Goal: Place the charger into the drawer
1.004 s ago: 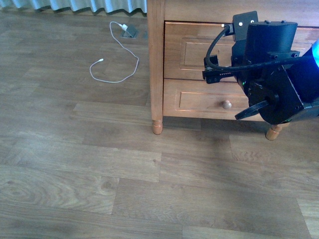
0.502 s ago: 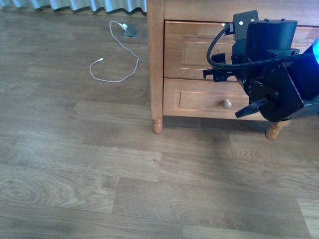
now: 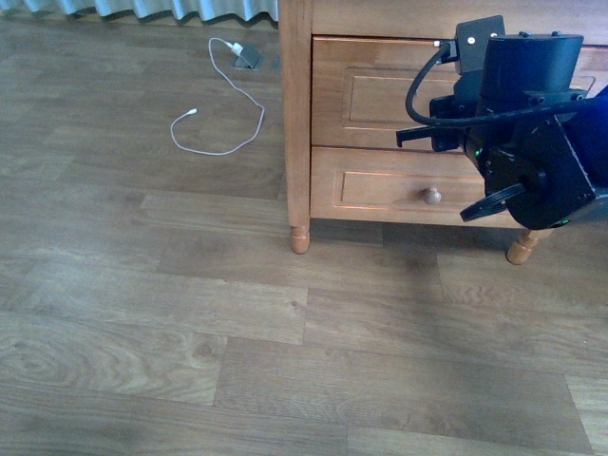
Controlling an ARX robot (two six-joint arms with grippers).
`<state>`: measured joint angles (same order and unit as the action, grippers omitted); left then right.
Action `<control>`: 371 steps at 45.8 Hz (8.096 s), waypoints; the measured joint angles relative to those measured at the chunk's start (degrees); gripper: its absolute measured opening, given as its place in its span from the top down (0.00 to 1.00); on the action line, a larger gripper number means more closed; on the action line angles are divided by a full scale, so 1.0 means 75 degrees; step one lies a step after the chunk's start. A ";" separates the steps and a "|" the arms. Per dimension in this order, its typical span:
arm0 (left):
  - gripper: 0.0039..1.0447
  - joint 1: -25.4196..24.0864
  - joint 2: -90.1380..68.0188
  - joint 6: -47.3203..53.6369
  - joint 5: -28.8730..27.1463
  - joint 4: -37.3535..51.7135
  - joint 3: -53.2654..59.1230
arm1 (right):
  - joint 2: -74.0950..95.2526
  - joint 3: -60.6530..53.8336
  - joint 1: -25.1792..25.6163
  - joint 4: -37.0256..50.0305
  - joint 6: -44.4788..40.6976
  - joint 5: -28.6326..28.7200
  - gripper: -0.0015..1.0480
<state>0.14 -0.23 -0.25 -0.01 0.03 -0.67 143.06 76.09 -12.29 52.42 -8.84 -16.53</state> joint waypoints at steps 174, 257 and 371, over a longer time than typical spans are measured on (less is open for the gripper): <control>0.06 0.3319 -1.6358 -0.0886 -0.1976 0.4316 -1.1645 | -1.6270 -1.0112 0.1667 -0.4121 0.1177 0.2212 0.08; 0.62 0.4068 -1.4921 -0.0271 0.1294 0.4103 -0.9264 | -1.6270 -1.0112 0.1667 -0.4121 0.1177 0.2212 0.08; 0.96 0.0023 -0.0498 -0.0015 -0.0012 -0.0125 -0.0495 | -1.6276 -1.0112 0.1667 -0.4121 0.1177 0.2212 0.08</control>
<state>0.32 -3.97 -0.36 -0.10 -0.91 -4.38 20.99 0.25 0.21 21.52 -0.01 0.05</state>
